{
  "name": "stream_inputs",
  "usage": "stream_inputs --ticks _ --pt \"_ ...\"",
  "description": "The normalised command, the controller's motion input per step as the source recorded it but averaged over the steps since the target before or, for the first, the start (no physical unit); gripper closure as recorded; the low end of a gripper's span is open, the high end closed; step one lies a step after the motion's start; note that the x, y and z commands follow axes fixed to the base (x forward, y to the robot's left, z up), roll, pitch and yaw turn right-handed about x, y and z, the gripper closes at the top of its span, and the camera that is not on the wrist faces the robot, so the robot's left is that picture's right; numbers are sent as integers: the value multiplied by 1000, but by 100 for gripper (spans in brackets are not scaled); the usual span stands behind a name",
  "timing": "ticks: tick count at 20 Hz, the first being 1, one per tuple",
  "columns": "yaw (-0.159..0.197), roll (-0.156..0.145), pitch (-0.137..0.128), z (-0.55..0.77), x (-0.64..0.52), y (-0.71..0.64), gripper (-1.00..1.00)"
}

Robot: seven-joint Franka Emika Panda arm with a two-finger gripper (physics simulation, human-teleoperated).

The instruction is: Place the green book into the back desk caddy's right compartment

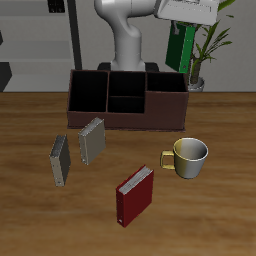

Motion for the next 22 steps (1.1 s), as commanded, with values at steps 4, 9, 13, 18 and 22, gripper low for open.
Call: stream_inputs --ticks 4,9,13,18,22 --pt "7 -8 -6 -188 -298 19 100" --pt "22 16 -35 -84 -317 44 100" --pt "25 -13 -14 -36 -176 -58 100" --pt "71 30 -28 -68 -127 -89 100" --pt "53 12 -22 -129 -22 -95 100"
